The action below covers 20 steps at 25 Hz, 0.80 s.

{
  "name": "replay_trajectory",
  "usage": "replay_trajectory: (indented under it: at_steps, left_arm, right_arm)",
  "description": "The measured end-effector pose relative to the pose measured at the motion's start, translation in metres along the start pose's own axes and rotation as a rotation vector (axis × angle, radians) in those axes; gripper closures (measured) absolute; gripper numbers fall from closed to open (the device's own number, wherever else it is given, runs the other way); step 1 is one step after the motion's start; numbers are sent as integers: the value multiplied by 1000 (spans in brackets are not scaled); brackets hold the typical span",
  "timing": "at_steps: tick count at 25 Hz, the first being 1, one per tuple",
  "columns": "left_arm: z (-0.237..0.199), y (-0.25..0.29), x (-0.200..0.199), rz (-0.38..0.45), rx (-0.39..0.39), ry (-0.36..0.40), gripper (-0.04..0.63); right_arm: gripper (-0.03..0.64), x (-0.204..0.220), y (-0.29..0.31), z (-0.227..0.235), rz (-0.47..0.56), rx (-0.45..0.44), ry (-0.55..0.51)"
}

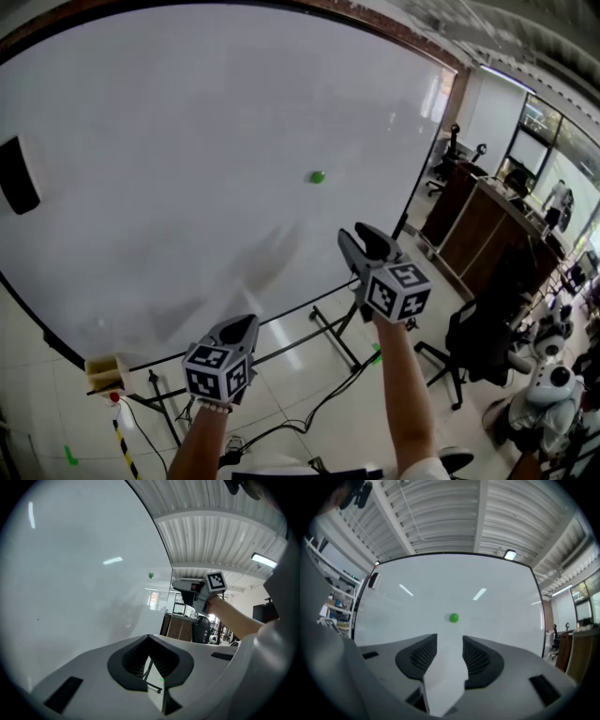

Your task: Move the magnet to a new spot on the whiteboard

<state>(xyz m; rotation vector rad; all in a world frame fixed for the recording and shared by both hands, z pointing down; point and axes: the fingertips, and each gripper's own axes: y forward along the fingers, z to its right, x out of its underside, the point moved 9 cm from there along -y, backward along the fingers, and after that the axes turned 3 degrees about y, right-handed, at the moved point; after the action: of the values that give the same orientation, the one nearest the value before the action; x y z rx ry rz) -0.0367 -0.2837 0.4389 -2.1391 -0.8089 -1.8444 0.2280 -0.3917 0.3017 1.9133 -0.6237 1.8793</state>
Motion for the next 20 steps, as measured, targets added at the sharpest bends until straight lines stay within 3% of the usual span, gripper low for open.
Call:
replay_trajectory:
  at_steps: [7,15,20]
  left_arm:
    - [63,21,18,-29,83,23,598]
    - [147,19,51,-50,128,30,598]
    - [183,9,79,-92,126,19,599]
  right_arm:
    - [614,99,-149,5,43,129,252]
    - [614,172,-318,-18,-13,317,388]
    - [614,194,-369,-15,-19,358,456]
